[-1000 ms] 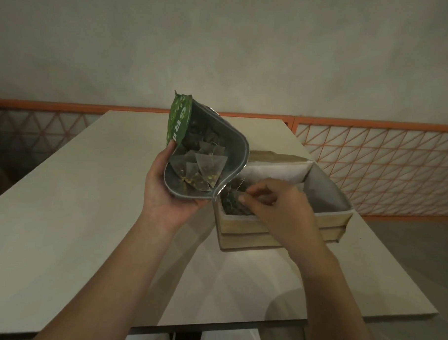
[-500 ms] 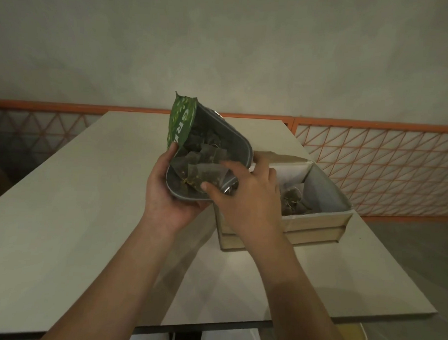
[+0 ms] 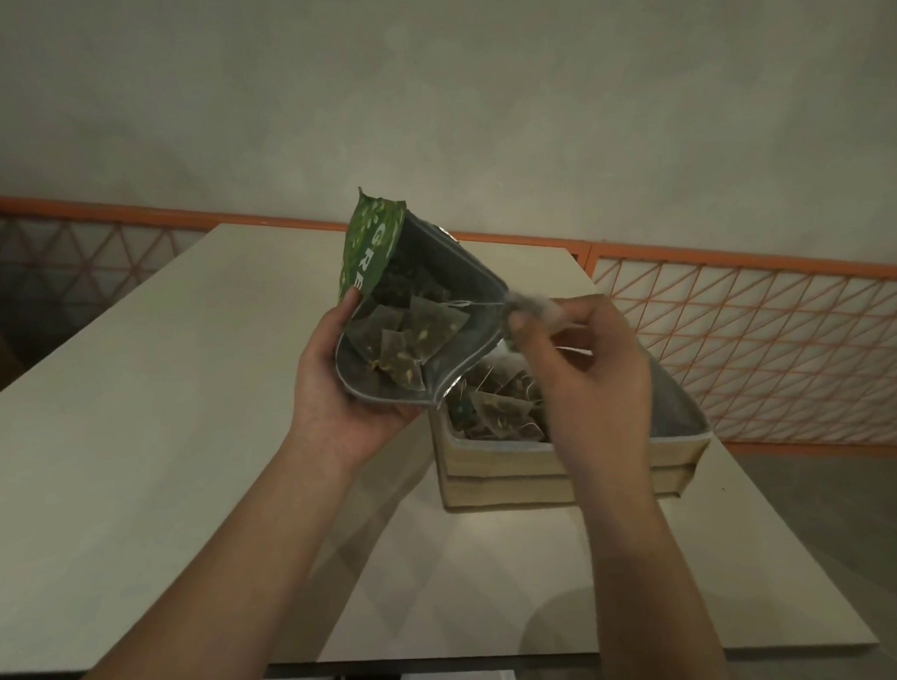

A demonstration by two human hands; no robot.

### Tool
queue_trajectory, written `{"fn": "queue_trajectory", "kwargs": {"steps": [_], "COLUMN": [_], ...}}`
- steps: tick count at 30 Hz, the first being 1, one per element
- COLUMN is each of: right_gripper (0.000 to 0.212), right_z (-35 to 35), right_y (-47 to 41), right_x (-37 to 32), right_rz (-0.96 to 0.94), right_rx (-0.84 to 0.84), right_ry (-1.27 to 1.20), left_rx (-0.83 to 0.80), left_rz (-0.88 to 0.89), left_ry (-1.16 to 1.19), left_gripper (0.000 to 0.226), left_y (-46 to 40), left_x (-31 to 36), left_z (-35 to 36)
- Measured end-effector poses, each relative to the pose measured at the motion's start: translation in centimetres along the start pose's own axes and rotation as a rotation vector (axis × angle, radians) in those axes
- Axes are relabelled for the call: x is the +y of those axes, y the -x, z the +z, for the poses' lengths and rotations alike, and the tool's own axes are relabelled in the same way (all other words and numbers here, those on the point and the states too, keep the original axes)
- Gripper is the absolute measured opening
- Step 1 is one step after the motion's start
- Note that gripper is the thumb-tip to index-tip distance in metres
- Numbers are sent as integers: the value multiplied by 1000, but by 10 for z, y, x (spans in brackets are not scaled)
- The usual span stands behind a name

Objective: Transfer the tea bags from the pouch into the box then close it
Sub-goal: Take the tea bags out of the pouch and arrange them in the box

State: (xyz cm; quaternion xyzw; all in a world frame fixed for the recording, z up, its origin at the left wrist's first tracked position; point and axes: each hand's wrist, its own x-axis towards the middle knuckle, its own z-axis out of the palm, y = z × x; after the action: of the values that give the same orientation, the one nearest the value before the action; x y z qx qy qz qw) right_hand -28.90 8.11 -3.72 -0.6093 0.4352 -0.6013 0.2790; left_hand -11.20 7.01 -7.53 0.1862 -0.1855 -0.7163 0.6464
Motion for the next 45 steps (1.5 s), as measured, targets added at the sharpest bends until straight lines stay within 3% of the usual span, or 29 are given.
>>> {"fn": "queue_trajectory", "kwargs": {"steps": [5,12,16,21,24,28,33,37,39,41,45], "right_gripper": [20,17,19,25,19,16,23,27,35,29,10], "right_z": [-23,-27,-27,-22,-18,-15,-2,17,28,35,28], "right_y": [-5,-4,-5,0,3,4,10,9,5,4,7], "right_x": [-6,9,28,46,45,40,21,16,20,25,24], "right_rz": [-51,-108,-70,53,36,40,-100,-302,-285,-254,-166], "right_rx": [115,224,194,-144,-220,-198,9,12,-33,-48,-45], "right_ry": [-290,-365,-72,449,626,436,201,378,517,550,179], "left_rx": [8,8,7,14,20,22,32,38,56,62,56], "left_rz": [7,6,10,27,33,25,9,6,4,6,10], "left_ry": [-11,-6,5,13,16,16,2,-20,-31,-31,-22], "left_gripper": [55,57,54,52,51,53,55,58,59,59,58], "left_y": [0,-1,-2,-1,1,2,1,1,2,2,3], "left_x": [-2,-3,-3,-5,-5,-5,-5,-4,-3,-3,-2], "left_z": [0,1,3,5,6,6,6,6,5,5,6]}}
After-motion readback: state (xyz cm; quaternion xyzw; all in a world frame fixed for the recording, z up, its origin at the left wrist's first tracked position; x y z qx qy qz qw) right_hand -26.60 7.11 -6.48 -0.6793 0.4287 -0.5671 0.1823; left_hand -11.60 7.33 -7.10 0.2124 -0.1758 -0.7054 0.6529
